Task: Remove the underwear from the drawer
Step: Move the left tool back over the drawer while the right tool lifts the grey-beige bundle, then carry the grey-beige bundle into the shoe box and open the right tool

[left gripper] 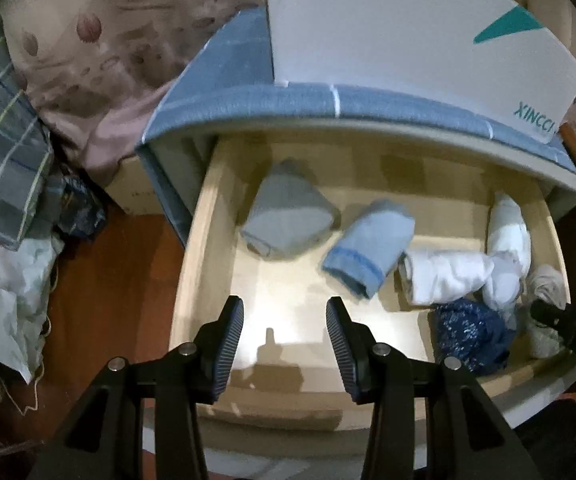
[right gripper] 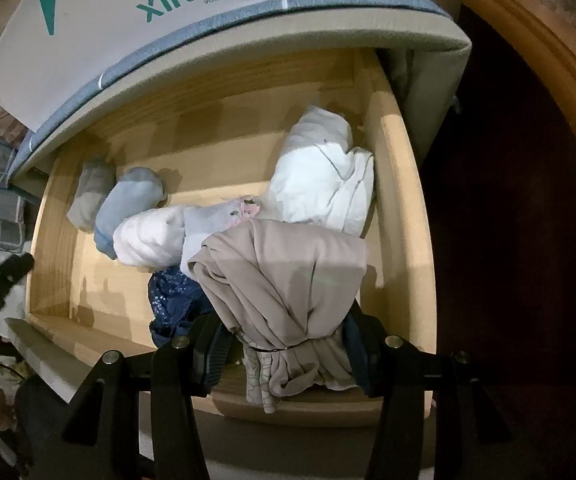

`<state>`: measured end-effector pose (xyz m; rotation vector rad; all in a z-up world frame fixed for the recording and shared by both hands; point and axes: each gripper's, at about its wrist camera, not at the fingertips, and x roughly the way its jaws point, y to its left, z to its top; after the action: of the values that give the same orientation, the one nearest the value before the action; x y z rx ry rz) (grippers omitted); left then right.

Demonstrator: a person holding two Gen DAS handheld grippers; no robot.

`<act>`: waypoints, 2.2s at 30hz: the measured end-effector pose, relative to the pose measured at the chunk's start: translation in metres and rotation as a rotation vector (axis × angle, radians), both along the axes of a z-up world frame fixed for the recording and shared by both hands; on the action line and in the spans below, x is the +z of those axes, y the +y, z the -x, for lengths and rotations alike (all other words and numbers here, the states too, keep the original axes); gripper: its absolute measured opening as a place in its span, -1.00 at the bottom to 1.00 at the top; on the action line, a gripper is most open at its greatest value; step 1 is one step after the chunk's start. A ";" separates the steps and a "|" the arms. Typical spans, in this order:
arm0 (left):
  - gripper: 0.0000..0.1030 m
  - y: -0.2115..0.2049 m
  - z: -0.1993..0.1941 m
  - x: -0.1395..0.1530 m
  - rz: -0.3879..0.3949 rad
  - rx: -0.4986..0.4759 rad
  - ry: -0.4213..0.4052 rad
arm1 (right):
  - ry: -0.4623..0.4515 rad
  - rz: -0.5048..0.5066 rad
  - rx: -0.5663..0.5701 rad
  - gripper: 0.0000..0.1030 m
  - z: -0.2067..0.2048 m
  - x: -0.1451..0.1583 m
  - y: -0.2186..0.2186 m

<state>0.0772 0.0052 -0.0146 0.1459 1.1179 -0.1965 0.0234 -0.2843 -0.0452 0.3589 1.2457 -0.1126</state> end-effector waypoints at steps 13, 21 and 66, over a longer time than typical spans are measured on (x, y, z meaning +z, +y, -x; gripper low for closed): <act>-0.09 0.006 0.010 -0.005 0.002 0.025 -0.037 | -0.040 0.020 -0.007 -0.08 0.002 0.009 0.001; -0.09 0.013 0.008 -0.005 0.037 0.053 -0.030 | -0.061 0.034 -0.006 -0.08 0.003 0.017 0.003; -0.09 0.030 0.007 -0.004 0.083 0.114 -0.023 | -0.369 0.236 0.175 -0.07 -0.170 0.225 0.045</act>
<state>0.0697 0.0347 -0.0189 0.0107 1.0901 -0.1389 0.1932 -0.2394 0.1801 0.0596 0.8822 -0.0393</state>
